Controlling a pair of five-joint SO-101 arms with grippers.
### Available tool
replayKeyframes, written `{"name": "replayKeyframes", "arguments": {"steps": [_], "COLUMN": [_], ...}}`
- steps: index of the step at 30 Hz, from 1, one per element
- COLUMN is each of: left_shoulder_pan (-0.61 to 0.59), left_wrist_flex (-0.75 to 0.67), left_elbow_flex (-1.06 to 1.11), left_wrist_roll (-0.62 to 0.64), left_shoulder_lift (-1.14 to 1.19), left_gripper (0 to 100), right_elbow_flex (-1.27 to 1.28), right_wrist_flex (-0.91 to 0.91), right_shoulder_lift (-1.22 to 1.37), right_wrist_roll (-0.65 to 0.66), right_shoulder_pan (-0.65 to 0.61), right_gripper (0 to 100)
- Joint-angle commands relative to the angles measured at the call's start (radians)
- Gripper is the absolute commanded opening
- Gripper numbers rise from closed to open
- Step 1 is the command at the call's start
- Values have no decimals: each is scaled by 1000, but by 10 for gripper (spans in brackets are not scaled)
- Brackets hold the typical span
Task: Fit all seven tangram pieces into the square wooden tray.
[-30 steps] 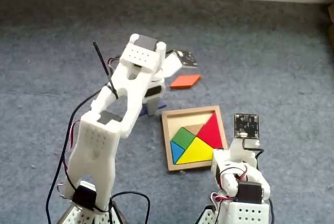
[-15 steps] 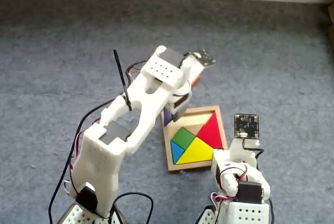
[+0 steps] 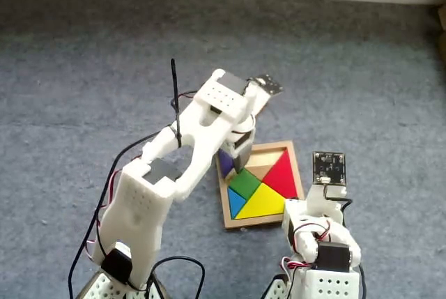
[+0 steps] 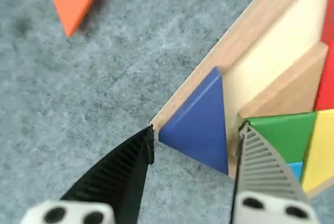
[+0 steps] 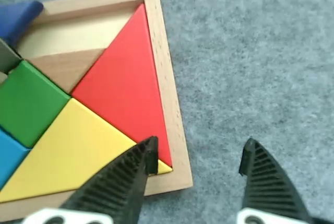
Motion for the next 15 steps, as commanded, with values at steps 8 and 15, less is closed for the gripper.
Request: {"name": "replayKeyframes", "arguments": {"steps": [8,15], "left_shoulder_pan": [12,-65], "left_wrist_flex": [21,-17], "left_elbow_flex": [-2,39], "left_wrist_roll": [9,2], "left_shoulder_lift": [-239,-225], "left_gripper": [260,259], "right_elbow_flex": [104,104], "right_wrist_flex": [7,7], "right_shoulder_lift": [-8,-8], "right_wrist_roll": [11,11], "right_shoulder_pan": [10,10], "right_gripper": [252,252]}}
